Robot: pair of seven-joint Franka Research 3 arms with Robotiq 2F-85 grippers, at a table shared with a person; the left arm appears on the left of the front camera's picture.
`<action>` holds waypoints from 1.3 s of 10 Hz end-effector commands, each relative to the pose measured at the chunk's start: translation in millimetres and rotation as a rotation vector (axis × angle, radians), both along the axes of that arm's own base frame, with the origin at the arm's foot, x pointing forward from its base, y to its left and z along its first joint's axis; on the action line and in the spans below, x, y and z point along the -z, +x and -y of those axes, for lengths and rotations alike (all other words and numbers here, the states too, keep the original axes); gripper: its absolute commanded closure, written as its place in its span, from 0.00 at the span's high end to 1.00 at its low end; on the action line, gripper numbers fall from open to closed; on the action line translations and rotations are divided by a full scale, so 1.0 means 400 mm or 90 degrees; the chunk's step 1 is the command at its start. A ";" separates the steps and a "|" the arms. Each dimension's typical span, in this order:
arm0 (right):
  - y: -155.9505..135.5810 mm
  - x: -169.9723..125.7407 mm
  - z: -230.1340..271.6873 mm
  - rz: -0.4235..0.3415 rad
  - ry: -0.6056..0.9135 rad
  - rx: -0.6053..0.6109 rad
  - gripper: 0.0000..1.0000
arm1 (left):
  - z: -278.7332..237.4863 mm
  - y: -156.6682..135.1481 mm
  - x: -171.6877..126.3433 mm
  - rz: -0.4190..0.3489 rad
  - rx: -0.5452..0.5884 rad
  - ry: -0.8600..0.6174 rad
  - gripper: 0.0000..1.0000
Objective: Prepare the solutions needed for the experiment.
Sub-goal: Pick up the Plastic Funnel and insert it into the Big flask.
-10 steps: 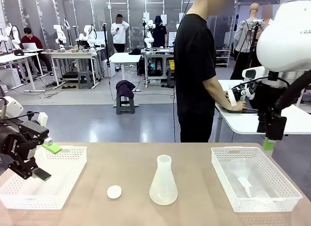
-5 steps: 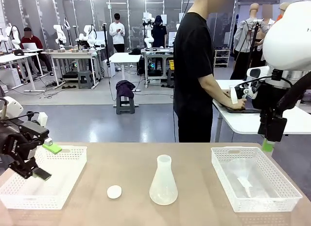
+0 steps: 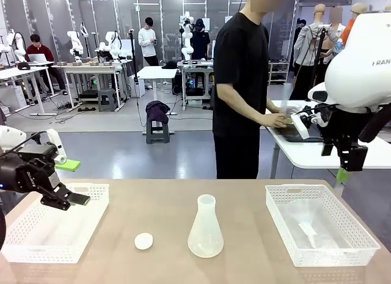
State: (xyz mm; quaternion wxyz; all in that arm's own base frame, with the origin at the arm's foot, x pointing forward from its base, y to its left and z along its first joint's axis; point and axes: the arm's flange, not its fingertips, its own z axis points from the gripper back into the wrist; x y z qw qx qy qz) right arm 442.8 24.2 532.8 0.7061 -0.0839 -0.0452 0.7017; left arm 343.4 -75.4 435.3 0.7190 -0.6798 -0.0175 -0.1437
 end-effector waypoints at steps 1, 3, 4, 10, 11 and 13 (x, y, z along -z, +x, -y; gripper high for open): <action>0.080 0.024 0.031 -0.002 0.025 -0.082 1.00 | -0.007 -0.004 0.020 -0.006 -0.001 -0.032 1.00; 0.137 0.040 0.036 -0.044 0.038 -0.068 1.00 | 0.000 0.000 0.000 0.000 0.000 0.000 1.00; 0.073 0.038 0.024 0.004 0.008 -0.068 1.00 | 0.000 0.000 0.000 0.000 0.000 0.000 1.00; 0.131 0.047 0.022 -0.027 0.019 -0.079 1.00 | 0.000 0.000 0.000 0.000 0.000 0.000 1.00; 0.173 0.073 0.023 -0.068 0.032 -0.081 1.00 | 0.000 0.000 0.000 0.000 0.000 0.000 1.00; 0.207 0.125 0.022 -0.123 0.054 -0.103 1.00 | 0.000 0.000 0.000 0.000 0.000 0.000 1.00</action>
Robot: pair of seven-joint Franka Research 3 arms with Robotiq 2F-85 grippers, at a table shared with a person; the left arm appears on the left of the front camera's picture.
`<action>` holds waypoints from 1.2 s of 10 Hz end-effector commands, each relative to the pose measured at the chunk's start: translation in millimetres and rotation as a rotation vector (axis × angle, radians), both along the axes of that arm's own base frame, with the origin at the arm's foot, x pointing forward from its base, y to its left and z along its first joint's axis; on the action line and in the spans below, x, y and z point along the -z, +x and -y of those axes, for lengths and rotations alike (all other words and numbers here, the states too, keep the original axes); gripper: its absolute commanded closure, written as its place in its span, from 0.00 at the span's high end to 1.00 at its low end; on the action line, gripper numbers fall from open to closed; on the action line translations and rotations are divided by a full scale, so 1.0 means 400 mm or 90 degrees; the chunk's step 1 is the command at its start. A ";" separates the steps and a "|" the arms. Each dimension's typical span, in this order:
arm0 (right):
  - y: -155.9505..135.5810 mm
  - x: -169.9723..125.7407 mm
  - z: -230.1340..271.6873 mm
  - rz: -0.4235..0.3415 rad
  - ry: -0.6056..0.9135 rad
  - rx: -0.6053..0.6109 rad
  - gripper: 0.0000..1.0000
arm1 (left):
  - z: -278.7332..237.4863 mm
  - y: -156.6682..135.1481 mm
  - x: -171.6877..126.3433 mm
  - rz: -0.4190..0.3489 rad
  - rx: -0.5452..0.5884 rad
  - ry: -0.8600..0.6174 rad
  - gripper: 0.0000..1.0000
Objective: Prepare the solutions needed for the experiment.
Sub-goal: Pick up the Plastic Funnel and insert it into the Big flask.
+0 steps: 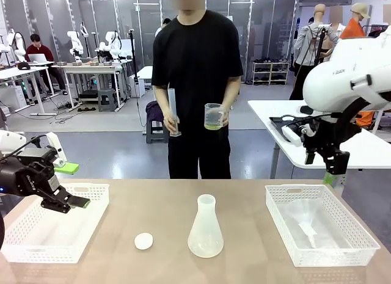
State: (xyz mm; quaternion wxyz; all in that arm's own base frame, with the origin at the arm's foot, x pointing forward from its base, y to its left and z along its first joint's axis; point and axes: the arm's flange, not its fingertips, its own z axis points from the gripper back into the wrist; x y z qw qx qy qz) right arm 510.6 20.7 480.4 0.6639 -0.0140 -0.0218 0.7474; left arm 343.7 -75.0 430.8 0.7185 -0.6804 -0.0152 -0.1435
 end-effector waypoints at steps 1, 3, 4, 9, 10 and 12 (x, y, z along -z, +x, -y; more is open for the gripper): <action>0.058 0.028 0.016 -0.064 0.023 -0.021 1.00 | 0.001 -0.001 -0.011 0.002 -0.002 0.000 1.00; 0.096 0.102 0.031 -0.119 0.038 -0.030 1.00 | 0.001 -0.001 -0.011 0.002 -0.002 0.000 1.00; 0.105 0.133 0.036 -0.146 0.045 -0.026 1.00 | 0.001 -0.001 -0.011 0.002 -0.002 0.000 1.00; 0.161 0.270 0.057 -0.195 0.088 -0.042 1.00 | 0.001 -0.001 -0.011 0.002 -0.002 0.000 1.00; 0.170 0.291 0.058 -0.211 0.091 -0.046 1.00 | 0.001 -0.001 -0.011 0.002 -0.002 0.000 1.00; 0.182 0.315 0.058 -0.225 0.102 -0.057 1.00 | 0.001 -0.001 -0.011 0.002 -0.002 0.000 1.00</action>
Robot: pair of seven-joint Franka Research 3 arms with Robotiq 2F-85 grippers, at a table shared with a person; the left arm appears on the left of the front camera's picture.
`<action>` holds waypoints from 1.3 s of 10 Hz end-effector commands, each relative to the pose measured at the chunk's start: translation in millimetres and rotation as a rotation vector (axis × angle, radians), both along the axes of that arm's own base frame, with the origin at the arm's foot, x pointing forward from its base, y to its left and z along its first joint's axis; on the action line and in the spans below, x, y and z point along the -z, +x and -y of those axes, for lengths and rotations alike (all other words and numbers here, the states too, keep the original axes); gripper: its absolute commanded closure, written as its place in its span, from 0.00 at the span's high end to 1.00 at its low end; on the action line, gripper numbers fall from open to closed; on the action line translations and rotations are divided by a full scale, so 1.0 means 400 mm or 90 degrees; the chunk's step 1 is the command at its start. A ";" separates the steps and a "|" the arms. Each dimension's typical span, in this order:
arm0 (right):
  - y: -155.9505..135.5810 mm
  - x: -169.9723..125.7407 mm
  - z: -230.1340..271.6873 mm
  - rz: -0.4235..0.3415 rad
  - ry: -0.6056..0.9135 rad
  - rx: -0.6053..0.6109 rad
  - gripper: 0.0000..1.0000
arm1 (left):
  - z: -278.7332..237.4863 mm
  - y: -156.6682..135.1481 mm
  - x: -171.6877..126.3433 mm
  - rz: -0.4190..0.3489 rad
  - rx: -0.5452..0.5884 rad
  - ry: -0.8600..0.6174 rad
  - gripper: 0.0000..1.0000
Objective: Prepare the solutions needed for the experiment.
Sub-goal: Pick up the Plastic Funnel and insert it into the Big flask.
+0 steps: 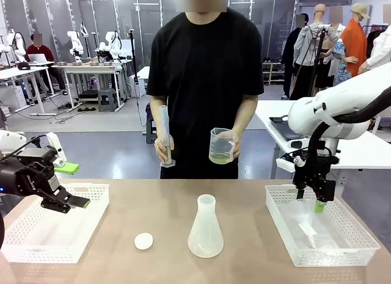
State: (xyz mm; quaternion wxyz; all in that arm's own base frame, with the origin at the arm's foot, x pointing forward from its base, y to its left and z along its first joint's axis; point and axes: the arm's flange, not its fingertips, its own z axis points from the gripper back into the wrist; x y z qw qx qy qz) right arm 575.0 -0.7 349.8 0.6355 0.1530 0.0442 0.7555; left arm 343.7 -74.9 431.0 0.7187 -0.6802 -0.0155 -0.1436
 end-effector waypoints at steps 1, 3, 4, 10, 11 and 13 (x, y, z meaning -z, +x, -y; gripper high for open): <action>0.024 -0.006 0.006 -0.012 0.028 -0.013 0.81 | 0.001 -0.001 -0.011 0.002 -0.002 0.000 1.00; 0.026 -0.005 0.005 -0.020 0.032 0.001 0.62 | 0.001 -0.001 -0.011 0.002 -0.002 0.000 1.00; 0.027 -0.003 0.006 -0.027 0.030 0.006 0.61 | 0.001 -0.001 -0.011 0.002 -0.002 0.000 1.00; 0.023 0.000 0.000 -0.042 0.025 0.004 0.02 | 0.001 -0.001 -0.011 0.002 -0.002 0.000 1.00; 0.023 0.000 -0.001 -0.047 0.022 0.004 0.00 | 0.001 -0.001 -0.011 0.002 -0.002 0.000 1.00; 0.024 0.000 -0.004 -0.045 0.021 0.006 0.00 | 0.001 -0.001 -0.011 0.002 -0.002 0.000 1.00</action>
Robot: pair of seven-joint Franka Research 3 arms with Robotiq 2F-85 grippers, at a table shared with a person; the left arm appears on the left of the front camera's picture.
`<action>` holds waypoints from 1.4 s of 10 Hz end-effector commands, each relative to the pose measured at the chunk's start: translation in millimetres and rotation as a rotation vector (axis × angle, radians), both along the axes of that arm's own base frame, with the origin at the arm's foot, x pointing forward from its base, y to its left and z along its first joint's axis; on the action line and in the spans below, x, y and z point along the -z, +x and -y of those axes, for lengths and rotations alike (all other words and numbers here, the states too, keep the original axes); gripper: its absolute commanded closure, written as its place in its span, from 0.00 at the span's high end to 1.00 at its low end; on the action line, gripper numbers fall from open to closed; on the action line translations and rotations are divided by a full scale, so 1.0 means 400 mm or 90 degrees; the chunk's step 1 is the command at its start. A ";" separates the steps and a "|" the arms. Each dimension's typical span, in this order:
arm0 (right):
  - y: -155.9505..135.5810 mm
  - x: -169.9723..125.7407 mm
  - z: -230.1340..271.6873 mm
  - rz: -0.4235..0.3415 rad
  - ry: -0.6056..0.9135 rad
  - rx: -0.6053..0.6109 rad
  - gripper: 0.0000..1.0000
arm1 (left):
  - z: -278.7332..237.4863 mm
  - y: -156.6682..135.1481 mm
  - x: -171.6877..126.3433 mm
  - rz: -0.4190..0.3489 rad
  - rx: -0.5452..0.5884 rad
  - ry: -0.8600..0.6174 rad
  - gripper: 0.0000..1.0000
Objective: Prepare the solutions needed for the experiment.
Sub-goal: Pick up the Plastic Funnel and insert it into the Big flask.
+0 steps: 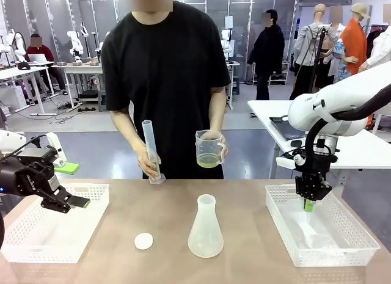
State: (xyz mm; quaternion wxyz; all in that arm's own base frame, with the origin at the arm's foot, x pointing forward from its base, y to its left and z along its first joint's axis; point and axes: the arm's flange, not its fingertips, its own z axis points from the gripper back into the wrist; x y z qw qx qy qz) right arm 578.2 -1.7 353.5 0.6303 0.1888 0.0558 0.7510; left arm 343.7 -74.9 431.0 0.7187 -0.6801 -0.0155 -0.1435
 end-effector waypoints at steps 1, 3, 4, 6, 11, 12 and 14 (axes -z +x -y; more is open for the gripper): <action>0.007 -0.006 -0.010 0.006 -0.002 0.015 0.00 | 0.001 -0.001 -0.011 0.002 -0.002 0.000 1.00; -0.026 -0.119 -0.023 0.081 -0.034 0.021 0.00 | 0.001 -0.001 -0.011 0.002 -0.002 0.000 1.00; -0.055 -0.220 -0.035 0.150 -0.080 0.026 0.00 | 0.001 -0.001 -0.011 0.002 -0.002 0.000 1.00; -0.116 -0.378 -0.057 0.255 -0.123 0.038 0.00 | 0.001 -0.001 -0.011 0.002 -0.002 0.000 1.00; -0.324 -0.564 -0.127 0.533 -0.178 0.042 0.00 | 0.001 -0.001 -0.011 0.002 -0.002 0.000 1.00; -0.354 -0.573 -0.134 0.557 -0.186 0.045 0.00 | 0.001 -0.001 -0.011 0.002 -0.002 0.000 1.00; -0.372 -0.579 -0.134 0.569 -0.181 0.037 0.00 | 0.001 -0.001 -0.011 0.002 -0.002 0.000 1.00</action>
